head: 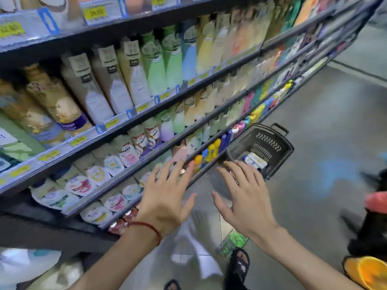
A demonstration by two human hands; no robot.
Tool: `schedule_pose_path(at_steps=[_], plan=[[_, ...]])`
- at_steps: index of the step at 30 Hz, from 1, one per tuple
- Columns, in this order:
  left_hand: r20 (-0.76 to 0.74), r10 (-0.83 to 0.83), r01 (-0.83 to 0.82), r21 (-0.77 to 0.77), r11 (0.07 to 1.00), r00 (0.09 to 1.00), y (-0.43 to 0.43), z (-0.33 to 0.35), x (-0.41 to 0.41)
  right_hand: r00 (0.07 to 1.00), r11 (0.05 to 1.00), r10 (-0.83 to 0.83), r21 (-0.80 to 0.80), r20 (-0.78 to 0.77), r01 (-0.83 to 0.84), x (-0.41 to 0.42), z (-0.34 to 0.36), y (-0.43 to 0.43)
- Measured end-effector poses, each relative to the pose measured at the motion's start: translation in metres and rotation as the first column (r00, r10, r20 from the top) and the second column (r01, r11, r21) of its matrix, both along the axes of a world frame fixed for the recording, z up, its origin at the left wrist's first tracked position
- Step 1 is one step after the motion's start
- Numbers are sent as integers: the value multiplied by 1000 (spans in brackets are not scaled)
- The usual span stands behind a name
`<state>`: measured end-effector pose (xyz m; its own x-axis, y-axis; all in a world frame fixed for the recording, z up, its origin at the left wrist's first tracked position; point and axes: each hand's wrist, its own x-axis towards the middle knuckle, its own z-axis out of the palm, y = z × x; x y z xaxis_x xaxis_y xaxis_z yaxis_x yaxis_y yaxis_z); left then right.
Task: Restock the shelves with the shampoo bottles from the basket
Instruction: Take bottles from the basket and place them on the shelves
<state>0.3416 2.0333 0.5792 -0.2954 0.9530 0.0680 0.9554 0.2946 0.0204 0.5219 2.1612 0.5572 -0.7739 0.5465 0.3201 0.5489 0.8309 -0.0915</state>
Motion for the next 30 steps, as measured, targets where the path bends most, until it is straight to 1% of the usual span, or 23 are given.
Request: schedule_pose_path(at_steps=[3, 6, 11, 15, 17, 20, 25, 28, 30], plan=[[8, -48, 48, 2, 999, 999, 52, -10, 32, 998, 998, -60, -26, -4, 60, 36, -10, 43], [18, -95, 95, -25, 995, 995, 109, -18, 68, 997, 996, -80, -45, 16, 81, 74, -21, 97], [35, -106, 108, -87, 990, 994, 202, -26, 126, 988, 989, -139, -44, 66, 142, 135, -34, 187], [55, -104, 109, -108, 988, 993, 270, -30, 156, 986, 985, -162, -54, 40, 164, 171, -43, 253], [82, -92, 101, -106, 989, 992, 301, -33, 162, 981, 980, -185, -67, 50, 189, 182, -46, 284], [107, -77, 92, -143, 985, 991, 350, -44, 162, 976, 975, -200, -86, 81, 207, 186, -50, 333], [108, -114, 126, -110, 986, 988, 436, -69, 149, 974, 975, -208, -55, 93, 214, 178, -62, 423], [86, -107, 121, -187, 975, 991, 499, -84, 137, 971, 974, -215, -51, 103, 221, 167, -66, 479], [97, -87, 105, -198, 975, 991, 538, -90, 128, 970, 975, -204, -60, 136, 213, 160, -69, 513]])
